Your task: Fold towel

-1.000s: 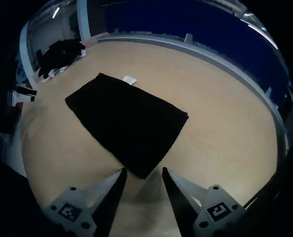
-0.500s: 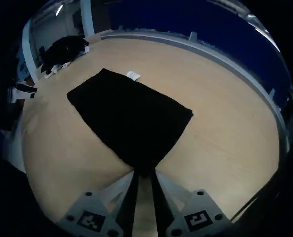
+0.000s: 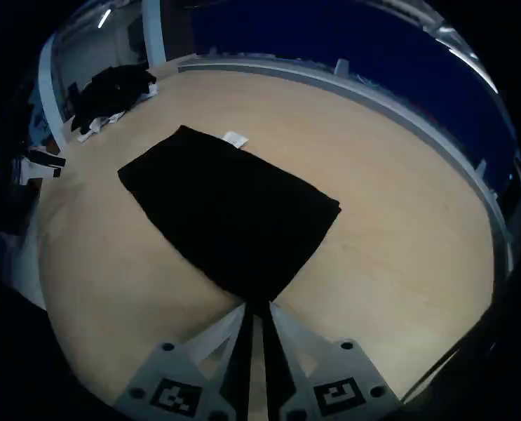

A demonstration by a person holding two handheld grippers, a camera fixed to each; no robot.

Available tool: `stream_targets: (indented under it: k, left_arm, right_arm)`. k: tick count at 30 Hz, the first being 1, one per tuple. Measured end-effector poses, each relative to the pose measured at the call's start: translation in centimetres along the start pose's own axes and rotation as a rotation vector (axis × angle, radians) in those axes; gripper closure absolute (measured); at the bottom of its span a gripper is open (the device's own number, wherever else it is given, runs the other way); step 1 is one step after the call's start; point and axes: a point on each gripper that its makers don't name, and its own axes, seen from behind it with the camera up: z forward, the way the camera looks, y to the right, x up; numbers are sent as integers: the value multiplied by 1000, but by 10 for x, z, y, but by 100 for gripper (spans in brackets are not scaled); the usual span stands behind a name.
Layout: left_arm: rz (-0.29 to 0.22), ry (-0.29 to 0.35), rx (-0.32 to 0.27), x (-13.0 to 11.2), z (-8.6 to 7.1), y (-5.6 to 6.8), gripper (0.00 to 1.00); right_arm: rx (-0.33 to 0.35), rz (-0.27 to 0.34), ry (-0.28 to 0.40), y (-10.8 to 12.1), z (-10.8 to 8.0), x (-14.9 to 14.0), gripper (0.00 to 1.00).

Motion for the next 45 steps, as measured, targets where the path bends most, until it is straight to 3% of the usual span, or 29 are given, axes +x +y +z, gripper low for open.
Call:
stream_targets:
  k: [9, 24, 35, 45]
  left_arm:
    - [-23, 13, -13, 1, -8, 4, 9]
    - [-90, 73, -32, 13, -23, 1, 9]
    - [-102, 96, -25, 13, -33, -6, 9]
    - [-147, 105, -10, 3, -42, -11, 9]
  right_arm:
    - [-3, -18, 77, -4, -17, 45, 92]
    - [6, -176, 179, -28, -35, 143, 93]
    - [37, -245, 177, -53, -20, 168, 93]
    - [125, -363, 174, -109, 19, 199, 93]
